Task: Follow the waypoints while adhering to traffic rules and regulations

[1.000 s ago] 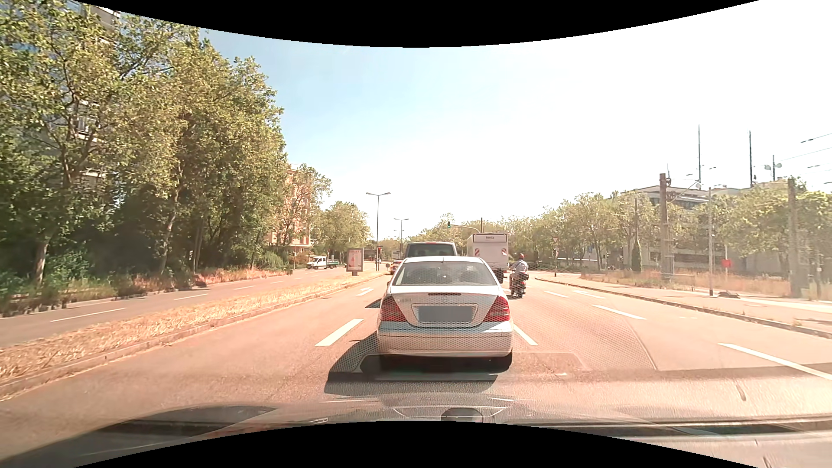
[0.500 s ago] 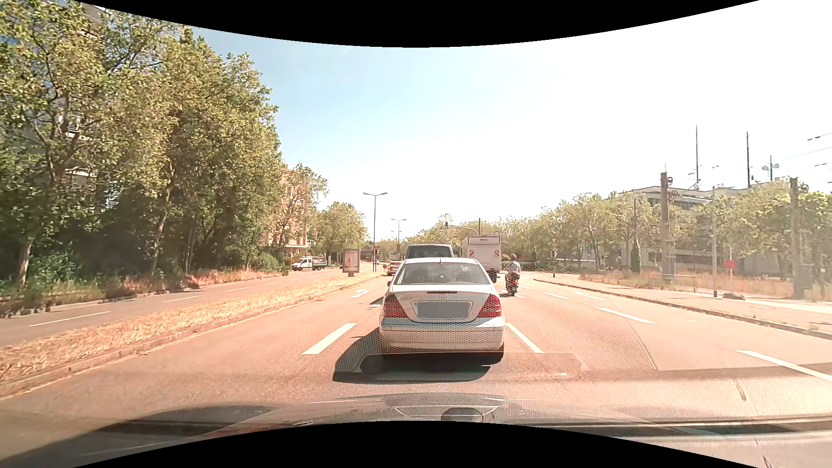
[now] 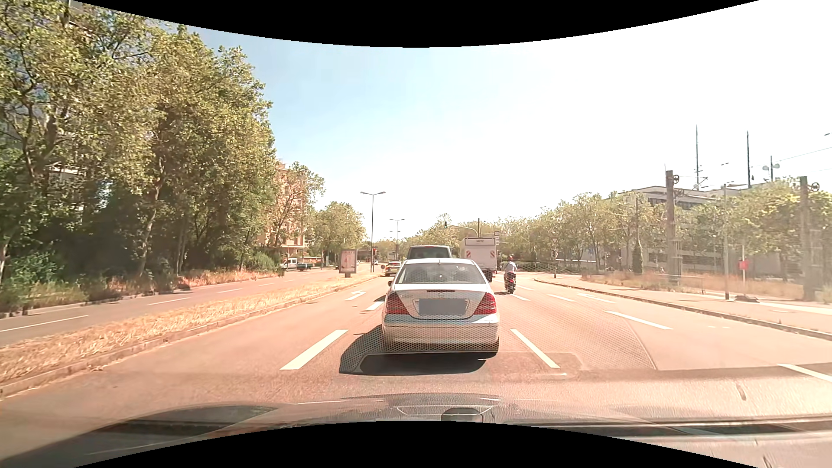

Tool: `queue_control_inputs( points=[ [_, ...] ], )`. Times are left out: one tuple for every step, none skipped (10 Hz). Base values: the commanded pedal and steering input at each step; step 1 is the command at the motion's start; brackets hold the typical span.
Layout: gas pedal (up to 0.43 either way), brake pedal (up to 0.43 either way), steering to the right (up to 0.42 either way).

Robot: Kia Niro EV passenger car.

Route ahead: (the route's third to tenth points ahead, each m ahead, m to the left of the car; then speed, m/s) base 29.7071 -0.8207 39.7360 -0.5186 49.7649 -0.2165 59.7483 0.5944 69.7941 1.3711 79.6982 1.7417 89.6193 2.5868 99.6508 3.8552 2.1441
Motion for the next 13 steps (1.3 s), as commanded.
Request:
queue_control_inputs(
  points=[
    [0.268, 0.0, 0.017],
    [0.268, 0.0, 0.017],
    [0.26, 0.0, 0.016],
    [0.26, 0.0, 0.016],
    [0.26, 0.0, 0.015],
    [0.26, 0.0, 0.015],
    [0.26, 0.0, 0.012],
    [0.26, 0.0, 0.005],
    [0.26, 0.0, 0.002],
    [0.26, 0.0, 0.002],
    [0.26, 0.0, 0.001],
    [0.26, 0.0, 0.001],
    [0.248, 0.0, 0.001]
  ],
)
